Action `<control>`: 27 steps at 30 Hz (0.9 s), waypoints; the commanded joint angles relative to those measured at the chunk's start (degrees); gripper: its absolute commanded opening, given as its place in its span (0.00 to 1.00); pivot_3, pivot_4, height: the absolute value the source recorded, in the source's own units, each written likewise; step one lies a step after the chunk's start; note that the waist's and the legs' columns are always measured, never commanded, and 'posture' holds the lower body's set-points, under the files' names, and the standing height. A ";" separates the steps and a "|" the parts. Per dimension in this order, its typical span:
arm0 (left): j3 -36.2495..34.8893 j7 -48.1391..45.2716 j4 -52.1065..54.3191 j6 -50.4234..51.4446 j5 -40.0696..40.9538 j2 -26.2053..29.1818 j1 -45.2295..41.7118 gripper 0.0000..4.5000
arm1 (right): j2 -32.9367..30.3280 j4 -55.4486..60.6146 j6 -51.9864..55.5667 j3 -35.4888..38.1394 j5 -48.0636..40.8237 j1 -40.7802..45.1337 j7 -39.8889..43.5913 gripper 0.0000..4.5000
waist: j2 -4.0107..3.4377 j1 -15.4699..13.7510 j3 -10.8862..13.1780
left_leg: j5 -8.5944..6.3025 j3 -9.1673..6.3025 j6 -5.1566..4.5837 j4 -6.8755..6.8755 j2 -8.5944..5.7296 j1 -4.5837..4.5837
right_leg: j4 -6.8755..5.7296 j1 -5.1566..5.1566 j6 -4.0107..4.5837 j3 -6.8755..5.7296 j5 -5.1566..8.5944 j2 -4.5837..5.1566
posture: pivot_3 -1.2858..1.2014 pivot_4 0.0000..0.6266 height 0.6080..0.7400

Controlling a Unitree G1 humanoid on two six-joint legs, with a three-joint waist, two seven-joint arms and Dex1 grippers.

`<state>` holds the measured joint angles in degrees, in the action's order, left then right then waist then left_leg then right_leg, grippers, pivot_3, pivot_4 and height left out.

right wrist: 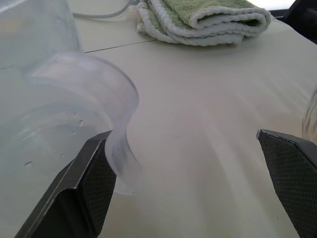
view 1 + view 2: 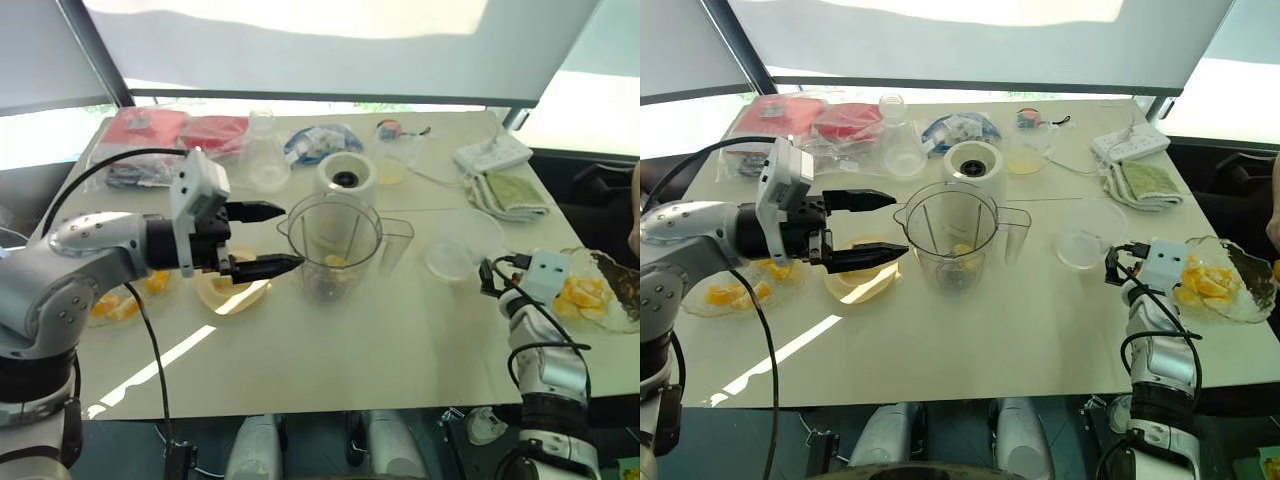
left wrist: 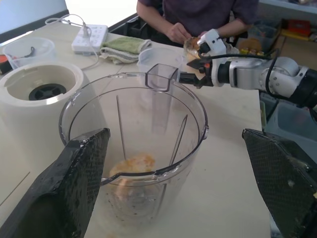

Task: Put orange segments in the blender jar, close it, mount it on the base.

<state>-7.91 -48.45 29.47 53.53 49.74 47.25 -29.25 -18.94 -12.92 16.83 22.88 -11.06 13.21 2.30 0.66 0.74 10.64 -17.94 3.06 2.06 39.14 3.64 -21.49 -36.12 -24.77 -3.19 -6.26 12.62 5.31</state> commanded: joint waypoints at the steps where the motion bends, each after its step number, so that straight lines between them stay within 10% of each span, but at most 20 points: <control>1: -0.52 0.66 1.97 -0.03 0.91 0.79 -0.67 0.99 | -1.09 -1.24 -3.26 0.17 0.96 1.51 -0.60 1.00 | 0.00 0.00 0.00 | 0.00 0.00 0.00 0.00 0.00 0.00 | 0.00 0.00 0.00 0.00 0.00 0.00 | 0.52 0.24 1.00; 12: -0.48 2.12 2.50 0.68 1.87 0.81 -0.62 0.99 | -2.13 -9.71 -8.46 -1.00 2.42 5.32 -0.32 1.00 | -0.01 0.06 0.01 | 0.00 0.01 0.01 0.00 0.00 0.01 | 0.00 0.00 0.00 0.00 0.00 0.00 | 0.52 0.24 1.00; 15: -0.57 2.48 2.82 0.89 2.02 0.86 -0.42 1.00 | -2.31 -10.76 -9.32 -1.02 2.10 6.06 -0.23 0.81 | -0.03 0.08 0.02 | 0.00 0.01 0.01 0.00 0.00 0.01 | 0.00 0.00 0.00 0.01 0.00 0.00 | 0.52 0.24 1.00; 22: -0.82 2.57 2.70 0.85 2.28 1.56 -0.52 1.00 | -2.76 -11.37 -10.28 -1.52 2.07 6.28 0.04 0.01 | -0.05 -0.07 0.03 | 0.01 0.01 0.02 0.00 0.00 -0.01 | 0.01 0.00 -0.01 0.01 0.00 0.01 | 0.52 0.24 1.00; 27: -0.44 2.33 2.23 0.50 2.11 1.84 -0.96 1.00 | -2.63 -10.37 -9.96 -1.61 1.69 6.16 0.04 0.01 | -0.06 0.02 0.04 | 0.01 0.02 0.02 0.00 0.00 0.00 | 0.00 0.00 -0.01 0.01 0.00 0.00 | 0.52 0.24 1.00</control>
<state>-7.72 -46.01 30.67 54.69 51.46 48.27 -29.24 -20.77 -25.03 7.78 20.68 -9.13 18.72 2.44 0.61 0.76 10.68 -17.93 3.07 2.08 39.13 3.64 -21.49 -36.12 -24.76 -3.20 -6.25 12.61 5.31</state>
